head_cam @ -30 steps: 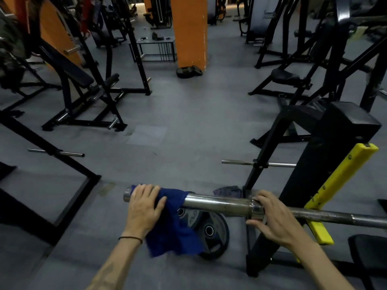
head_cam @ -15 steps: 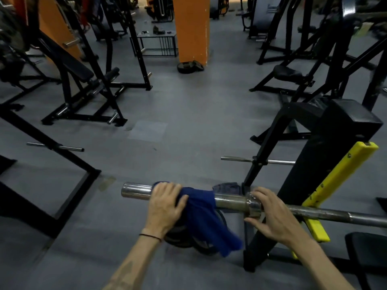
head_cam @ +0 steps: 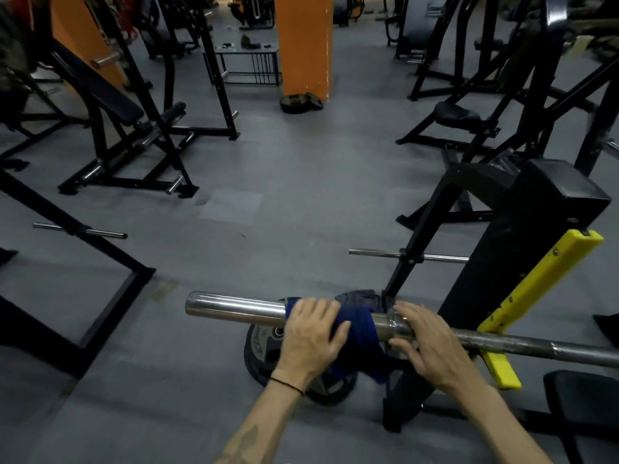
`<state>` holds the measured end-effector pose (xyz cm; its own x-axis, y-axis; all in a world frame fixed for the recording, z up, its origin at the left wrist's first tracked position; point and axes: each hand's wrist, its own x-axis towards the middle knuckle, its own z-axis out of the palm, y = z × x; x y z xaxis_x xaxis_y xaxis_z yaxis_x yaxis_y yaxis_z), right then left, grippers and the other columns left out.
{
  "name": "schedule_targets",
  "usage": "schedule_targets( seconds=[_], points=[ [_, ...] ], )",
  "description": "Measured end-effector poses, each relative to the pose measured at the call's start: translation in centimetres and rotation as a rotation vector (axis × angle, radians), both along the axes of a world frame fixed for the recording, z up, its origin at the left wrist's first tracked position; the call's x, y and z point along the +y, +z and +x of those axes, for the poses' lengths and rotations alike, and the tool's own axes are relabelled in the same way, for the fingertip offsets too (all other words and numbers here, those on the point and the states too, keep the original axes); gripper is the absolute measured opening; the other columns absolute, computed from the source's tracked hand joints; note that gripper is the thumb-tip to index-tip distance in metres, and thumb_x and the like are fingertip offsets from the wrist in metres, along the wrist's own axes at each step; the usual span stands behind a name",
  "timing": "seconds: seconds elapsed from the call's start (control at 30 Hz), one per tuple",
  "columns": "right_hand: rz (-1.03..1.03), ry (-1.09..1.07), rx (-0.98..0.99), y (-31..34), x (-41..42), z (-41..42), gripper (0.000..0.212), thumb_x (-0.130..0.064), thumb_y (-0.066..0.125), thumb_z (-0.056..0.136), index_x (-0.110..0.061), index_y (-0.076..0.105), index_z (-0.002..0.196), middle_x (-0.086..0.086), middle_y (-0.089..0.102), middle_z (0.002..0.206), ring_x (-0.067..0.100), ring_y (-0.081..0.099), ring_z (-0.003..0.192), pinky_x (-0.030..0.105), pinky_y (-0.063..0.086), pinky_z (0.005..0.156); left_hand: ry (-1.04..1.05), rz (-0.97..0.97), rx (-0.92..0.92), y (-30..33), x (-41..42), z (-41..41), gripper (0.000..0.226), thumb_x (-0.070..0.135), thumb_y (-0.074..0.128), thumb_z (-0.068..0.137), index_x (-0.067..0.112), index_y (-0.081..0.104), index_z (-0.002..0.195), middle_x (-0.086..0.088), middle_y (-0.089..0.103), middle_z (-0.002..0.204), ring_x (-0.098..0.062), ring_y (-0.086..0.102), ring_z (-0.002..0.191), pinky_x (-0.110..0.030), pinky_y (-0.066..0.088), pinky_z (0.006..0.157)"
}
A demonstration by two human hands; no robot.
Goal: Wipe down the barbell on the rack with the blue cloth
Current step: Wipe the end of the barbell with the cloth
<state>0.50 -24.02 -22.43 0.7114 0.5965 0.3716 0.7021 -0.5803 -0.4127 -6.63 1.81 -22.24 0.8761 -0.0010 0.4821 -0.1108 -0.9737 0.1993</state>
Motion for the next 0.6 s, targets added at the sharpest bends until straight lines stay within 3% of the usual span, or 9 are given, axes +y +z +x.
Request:
schedule_targets(
  seconds=[0.07, 0.17, 0.33, 0.4, 0.5, 0.6],
  points=[
    [-0.014, 0.056, -0.003, 0.0, -0.5, 0.1, 0.069, -0.063, 0.056, 0.094, -0.020, 0.040, 0.145, 0.007, 0.047, 0.146, 0.021, 0.051, 0.130, 0.046, 0.047, 0.108, 0.073, 0.011, -0.030, -0.3, 4.4, -0.6, 0.039, 0.046, 0.042, 0.102, 0.014, 0.066, 0.102, -0.004, 0.062, 0.094, -0.028, 0.055, 0.088, -0.042, 0.045, 0.089],
    [-0.032, 0.090, -0.063, -0.1, -0.9, 0.1, 0.075, -0.059, 0.067, 0.085, -0.016, 0.041, 0.141, 0.007, 0.046, 0.141, 0.021, 0.052, 0.125, 0.047, 0.052, 0.102, 0.199, 0.037, -0.049, -0.3, 10.4, -1.9, 0.036, 0.041, 0.045, 0.100, 0.012, 0.066, 0.096, -0.006, 0.063, 0.090, -0.030, 0.056, 0.086, -0.042, 0.043, 0.088],
    [-0.006, 0.054, -0.112, -0.3, -0.2, -0.2, 0.067, -0.064, 0.051, 0.095, -0.014, 0.045, 0.140, 0.004, 0.050, 0.139, 0.019, 0.049, 0.125, 0.051, 0.039, 0.109, 0.391, -0.097, -0.039, 1.1, 7.3, -0.8, 0.032, 0.033, 0.044, 0.098, 0.017, 0.057, 0.075, -0.003, 0.057, 0.074, -0.029, 0.049, 0.074, -0.049, 0.044, 0.083],
    [-0.022, 0.021, -0.078, -0.3, -0.2, -0.1, 0.066, -0.066, 0.042, 0.099, -0.015, 0.046, 0.141, 0.007, 0.057, 0.137, 0.019, 0.052, 0.125, 0.051, 0.043, 0.108, 0.272, -0.122, 0.002, 1.5, 1.8, 0.3, 0.031, 0.035, 0.043, 0.099, 0.020, 0.056, 0.075, -0.001, 0.055, 0.074, -0.025, 0.045, 0.072, -0.046, 0.043, 0.076],
    [-0.049, -0.018, -0.001, -0.1, 0.0, 0.0, 0.063, -0.066, 0.035, 0.101, -0.020, 0.044, 0.144, 0.006, 0.061, 0.137, 0.021, 0.059, 0.124, 0.050, 0.051, 0.104, 0.107, -0.084, 0.094, 0.8, -5.3, 1.0, 0.032, 0.044, 0.041, 0.101, 0.022, 0.064, 0.099, 0.002, 0.062, 0.091, -0.021, 0.053, 0.085, -0.040, 0.044, 0.086],
    [-0.046, 0.023, 0.033, 0.1, -0.3, 0.1, 0.066, -0.067, 0.044, 0.098, -0.025, 0.037, 0.149, 0.003, 0.051, 0.148, 0.015, 0.050, 0.134, 0.038, 0.043, 0.109, 0.000, -0.018, 0.041, 0.3, -4.7, 0.9, 0.033, 0.045, 0.045, 0.101, 0.020, 0.065, 0.110, 0.001, 0.062, 0.096, -0.020, 0.054, 0.089, -0.038, 0.045, 0.089]
  ],
)
